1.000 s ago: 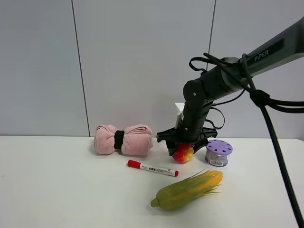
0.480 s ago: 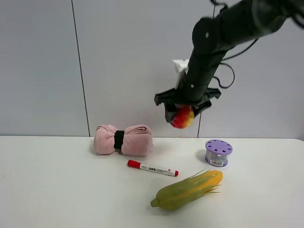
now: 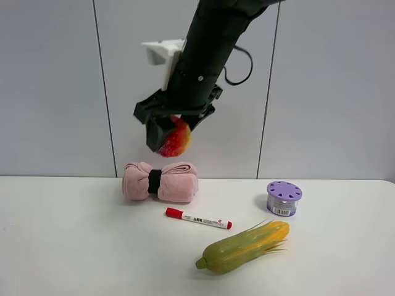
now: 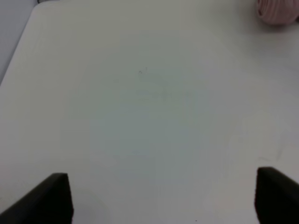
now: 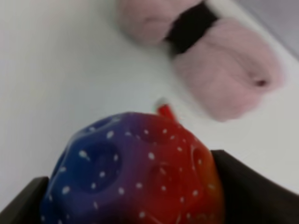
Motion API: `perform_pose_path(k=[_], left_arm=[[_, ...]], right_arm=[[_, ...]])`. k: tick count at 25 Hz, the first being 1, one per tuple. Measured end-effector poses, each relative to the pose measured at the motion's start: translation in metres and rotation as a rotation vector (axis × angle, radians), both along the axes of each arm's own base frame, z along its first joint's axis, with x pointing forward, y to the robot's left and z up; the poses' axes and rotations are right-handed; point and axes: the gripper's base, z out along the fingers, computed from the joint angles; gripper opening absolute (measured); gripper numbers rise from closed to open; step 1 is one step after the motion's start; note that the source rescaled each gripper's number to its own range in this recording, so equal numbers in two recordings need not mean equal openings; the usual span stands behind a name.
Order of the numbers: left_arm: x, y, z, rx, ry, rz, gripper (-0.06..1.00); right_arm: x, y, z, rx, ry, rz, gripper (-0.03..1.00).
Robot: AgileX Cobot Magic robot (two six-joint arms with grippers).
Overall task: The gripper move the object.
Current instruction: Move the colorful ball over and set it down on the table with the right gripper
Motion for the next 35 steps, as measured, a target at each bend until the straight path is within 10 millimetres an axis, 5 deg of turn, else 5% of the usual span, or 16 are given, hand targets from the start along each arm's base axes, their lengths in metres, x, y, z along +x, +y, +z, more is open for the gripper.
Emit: perform_pose_path(k=[10,21,35], left_arm=[[0.0,0.0,0.0,0.0,0.0,0.0,1.0],[0.0,0.0,0.0,0.0,0.0,0.0,1.0],[0.0,0.0,0.0,0.0,0.0,0.0,1.0]], right_arm=[[-0.007,0.039,-0.096,-0.179,0.081,0.168,0.0],[-0.001,0.042,-0.138,-0.249,0.079,0.189,0.0],[-0.003,0.039,-0.151,-0.309,0.128,0.198,0.0]])
